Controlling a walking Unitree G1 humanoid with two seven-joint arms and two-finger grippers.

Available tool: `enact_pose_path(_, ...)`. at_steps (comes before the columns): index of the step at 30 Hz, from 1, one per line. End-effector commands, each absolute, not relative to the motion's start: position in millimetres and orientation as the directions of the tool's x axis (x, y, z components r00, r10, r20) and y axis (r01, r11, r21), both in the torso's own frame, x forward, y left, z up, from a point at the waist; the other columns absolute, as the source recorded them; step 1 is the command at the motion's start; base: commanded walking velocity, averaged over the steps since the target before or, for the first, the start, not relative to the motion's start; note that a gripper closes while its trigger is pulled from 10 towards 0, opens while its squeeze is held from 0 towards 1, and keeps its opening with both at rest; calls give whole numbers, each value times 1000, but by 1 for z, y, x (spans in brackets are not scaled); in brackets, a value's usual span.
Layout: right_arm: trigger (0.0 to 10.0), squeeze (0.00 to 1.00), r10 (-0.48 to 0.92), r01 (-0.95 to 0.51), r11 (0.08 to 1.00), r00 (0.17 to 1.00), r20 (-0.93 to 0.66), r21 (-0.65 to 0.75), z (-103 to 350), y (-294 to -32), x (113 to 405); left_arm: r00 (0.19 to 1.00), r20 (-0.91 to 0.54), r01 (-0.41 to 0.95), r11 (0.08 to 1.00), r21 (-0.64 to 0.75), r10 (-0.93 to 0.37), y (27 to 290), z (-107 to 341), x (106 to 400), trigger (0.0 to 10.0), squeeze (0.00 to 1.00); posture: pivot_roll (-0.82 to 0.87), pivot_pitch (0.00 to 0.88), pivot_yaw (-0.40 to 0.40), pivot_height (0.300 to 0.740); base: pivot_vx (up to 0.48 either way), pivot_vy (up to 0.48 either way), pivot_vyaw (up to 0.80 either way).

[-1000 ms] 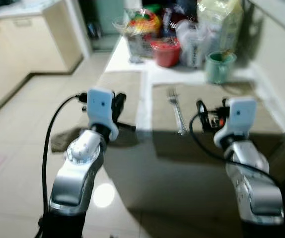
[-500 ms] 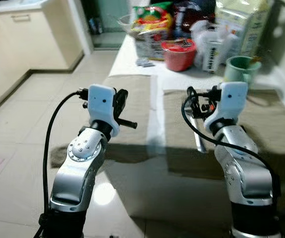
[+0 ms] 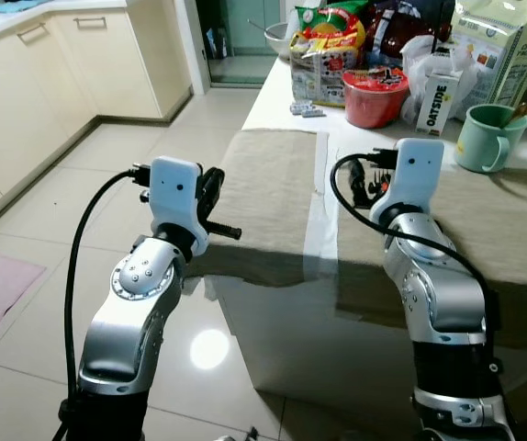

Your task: Setting the table

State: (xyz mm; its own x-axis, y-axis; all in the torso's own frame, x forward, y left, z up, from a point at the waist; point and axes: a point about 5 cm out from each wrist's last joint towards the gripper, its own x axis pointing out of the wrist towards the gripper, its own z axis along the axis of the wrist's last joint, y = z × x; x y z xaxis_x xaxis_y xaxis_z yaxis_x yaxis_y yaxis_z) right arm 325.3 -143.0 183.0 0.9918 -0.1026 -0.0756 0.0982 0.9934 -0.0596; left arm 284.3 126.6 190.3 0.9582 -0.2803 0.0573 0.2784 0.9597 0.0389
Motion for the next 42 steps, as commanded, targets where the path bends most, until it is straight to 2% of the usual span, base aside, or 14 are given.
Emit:
enact_pose_path(1,10000,0,-126,120,987,991,-47,-105,191,-141,329,957,47,285,958,41,-287,128,190,282,10000,0,-201,60,133,740,0,0,0)
enact_pose_path(5,10000,0,-139,121,976,986,-89,-181,183,-145,329,957,47,284,958,33,-286,127,191,284,10000,0,-212,63,129,740,0,0,0)
enact_pose_path(9,10000,0,-148,119,974,979,-140,-195,174,-147,328,957,46,285,958,30,-286,127,191,284,10000,0,-214,66,128,740,0,0,0)
enact_pose_path(18,10000,0,-173,140,979,955,-243,-147,160,-147,319,955,50,289,957,38,-291,127,195,282,10000,0,-208,72,126,740,0,0,0)
enact_pose_path(35,10000,0,-147,103,983,935,-321,-150,142,-140,304,956,46,290,957,33,-291,126,197,280,10000,0,-209,78,123,740,0,0,0)
enact_pose_path(36,4078,0,-146,102,983,935,-322,-150,142,-140,304,956,46,289,957,33,-290,126,197,280,10000,0,-206,79,122,740,0,0,0)
enact_pose_path(37,0,0,-142,98,984,935,-324,-149,142,-139,305,956,45,288,957,31,-289,126,197,280,10000,0,-206,79,122,740,0,0,0)
enact_pose_path(42,0,0,-136,91,985,932,-335,-147,140,-139,305,957,45,284,958,29,-286,126,197,280,10000,0,-203,81,120,740,0,0,0)
